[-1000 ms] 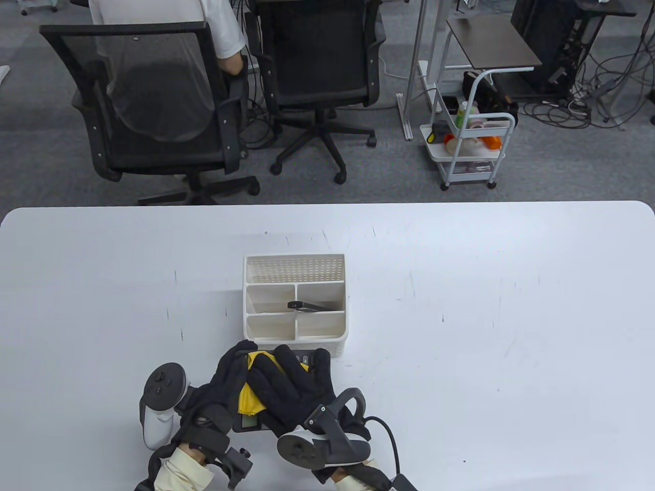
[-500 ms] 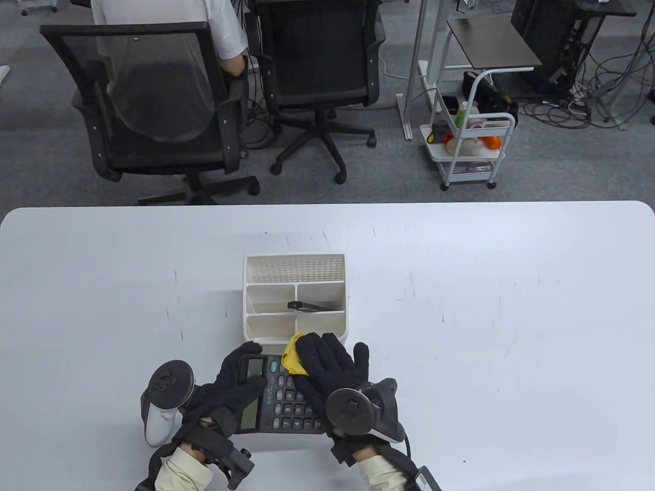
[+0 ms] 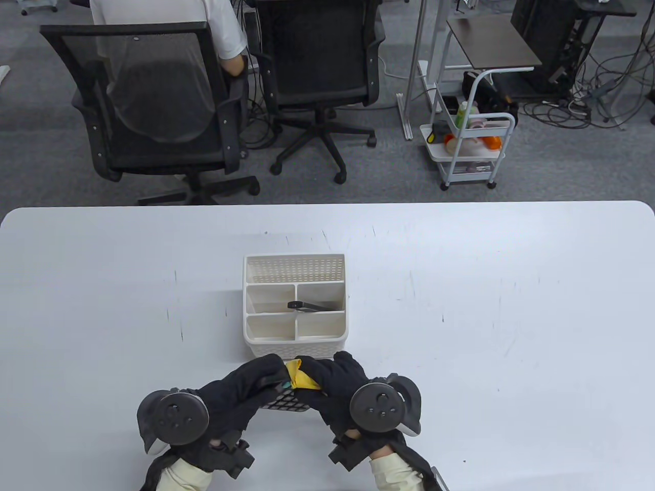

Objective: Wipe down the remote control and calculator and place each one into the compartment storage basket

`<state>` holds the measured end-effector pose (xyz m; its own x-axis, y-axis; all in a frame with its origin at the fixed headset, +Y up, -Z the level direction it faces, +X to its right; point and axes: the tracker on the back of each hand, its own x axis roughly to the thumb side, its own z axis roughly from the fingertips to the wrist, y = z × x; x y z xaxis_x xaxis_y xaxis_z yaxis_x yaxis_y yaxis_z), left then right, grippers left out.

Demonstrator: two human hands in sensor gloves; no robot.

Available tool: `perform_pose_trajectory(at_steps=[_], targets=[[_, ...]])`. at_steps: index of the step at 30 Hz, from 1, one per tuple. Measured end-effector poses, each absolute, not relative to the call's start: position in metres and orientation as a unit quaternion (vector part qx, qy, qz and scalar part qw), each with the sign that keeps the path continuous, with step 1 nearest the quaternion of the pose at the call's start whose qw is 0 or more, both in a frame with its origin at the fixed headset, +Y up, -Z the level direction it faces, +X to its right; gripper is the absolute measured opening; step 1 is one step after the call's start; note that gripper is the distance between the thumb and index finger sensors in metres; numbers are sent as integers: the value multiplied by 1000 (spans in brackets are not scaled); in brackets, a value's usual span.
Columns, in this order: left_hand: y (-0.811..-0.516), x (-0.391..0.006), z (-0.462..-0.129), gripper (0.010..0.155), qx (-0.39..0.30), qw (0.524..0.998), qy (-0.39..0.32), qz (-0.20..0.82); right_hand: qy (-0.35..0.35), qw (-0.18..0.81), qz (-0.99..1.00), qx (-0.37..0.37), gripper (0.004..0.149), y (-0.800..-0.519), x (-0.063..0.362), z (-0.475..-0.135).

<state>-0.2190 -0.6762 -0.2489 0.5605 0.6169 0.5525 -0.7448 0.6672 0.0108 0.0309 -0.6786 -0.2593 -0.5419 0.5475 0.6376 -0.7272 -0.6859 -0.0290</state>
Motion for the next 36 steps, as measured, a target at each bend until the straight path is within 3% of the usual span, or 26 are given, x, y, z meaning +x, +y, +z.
perform_pose_trajectory(at_steps=[3, 8, 11, 13, 15, 20, 24, 27, 33, 36], targets=[[-682, -229, -253, 61, 110, 874, -231, 414, -232, 344, 867, 276, 54, -671, 37, -253], [-699, -236, -263, 85, 48, 871, -185, 454, -350, 345, 842, 221, 54, -671, 48, -245], [-714, -230, -272, 96, -55, 799, -185, 569, -381, 312, 837, 238, 53, -672, 43, -241], [-724, -226, -277, 99, -113, 723, -186, 656, -400, 273, 834, 265, 53, -673, 36, -238], [-728, -228, -280, 101, -128, 682, -178, 698, -405, 251, 830, 290, 53, -675, 30, -236], [-731, -235, -282, 79, -130, 633, -172, 744, -417, 246, 809, 334, 53, -681, 22, -231], [-729, -239, -281, 69, -129, 564, -173, 797, -407, 210, 812, 360, 56, -683, 14, -226], [-729, -241, -280, 69, -115, 552, -173, 808, -385, 180, 824, 375, 61, -686, 10, -226], [-727, -245, -278, 88, -94, 566, -169, 801, -328, 205, 838, 385, 58, -684, 12, -228], [-729, -244, -278, 81, -97, 559, -163, 807, -318, 214, 842, 378, 55, -684, 14, -228]])
